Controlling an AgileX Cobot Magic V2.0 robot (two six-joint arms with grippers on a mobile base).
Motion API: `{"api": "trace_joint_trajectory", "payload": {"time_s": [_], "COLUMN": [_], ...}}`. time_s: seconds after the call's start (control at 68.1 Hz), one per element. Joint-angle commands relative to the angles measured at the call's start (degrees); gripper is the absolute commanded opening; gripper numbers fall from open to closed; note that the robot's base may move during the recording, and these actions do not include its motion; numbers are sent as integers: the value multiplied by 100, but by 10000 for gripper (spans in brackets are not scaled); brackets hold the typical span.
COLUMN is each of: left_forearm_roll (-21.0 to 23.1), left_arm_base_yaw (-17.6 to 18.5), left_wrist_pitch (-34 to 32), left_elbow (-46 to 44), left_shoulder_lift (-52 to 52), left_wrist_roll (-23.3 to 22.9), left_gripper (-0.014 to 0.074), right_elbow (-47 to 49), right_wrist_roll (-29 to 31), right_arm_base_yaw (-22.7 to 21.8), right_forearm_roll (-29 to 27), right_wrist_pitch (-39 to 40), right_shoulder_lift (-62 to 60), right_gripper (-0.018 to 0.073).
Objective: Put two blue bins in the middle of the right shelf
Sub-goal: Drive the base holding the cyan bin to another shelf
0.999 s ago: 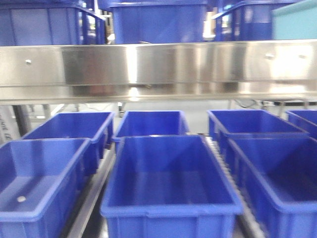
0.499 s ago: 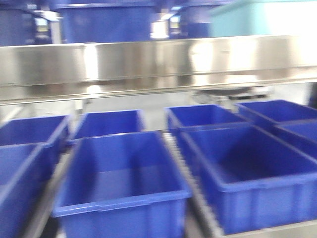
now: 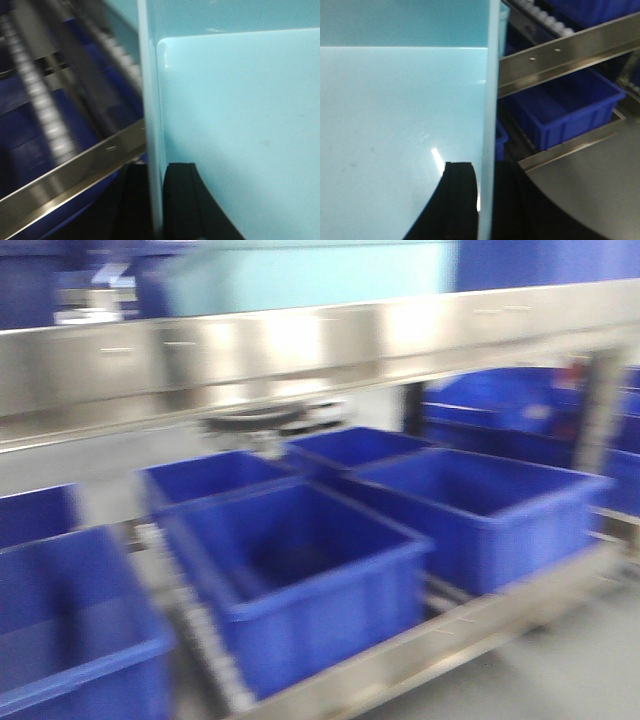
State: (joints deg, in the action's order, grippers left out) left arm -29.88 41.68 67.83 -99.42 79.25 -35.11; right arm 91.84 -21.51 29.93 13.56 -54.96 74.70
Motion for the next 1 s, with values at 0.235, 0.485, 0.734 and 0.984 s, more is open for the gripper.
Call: {"api": "trace_joint_trajectory", "payload": {"time_s": [0.235,0.485,0.734,0.984], "left_forearm_roll": [-543,-543,-543,-543], "left_arm_base_yaw": [-37,-37,-37,-37], "left_wrist_pitch": [213,213,213,213], "left_elbow": [-3,-3,-3,-3], "left_shoulder_lift": [-66,-66,-66,-66], "left_wrist_roll": [37,37,37,37], "left_gripper": [-111,-111,-111,-111], "right_elbow": [74,74,74,74], "right_wrist_roll": [61,61,61,61], "right_arm_base_yaw": [-54,-54,-54,-54], "right_forearm_roll": [415,415,415,415], "right_wrist_pitch": [33,55,55,55], "right_shoulder_lift": [-109,-109,-109,-109], "right_gripper": [-165,-165,-165,-165]}}
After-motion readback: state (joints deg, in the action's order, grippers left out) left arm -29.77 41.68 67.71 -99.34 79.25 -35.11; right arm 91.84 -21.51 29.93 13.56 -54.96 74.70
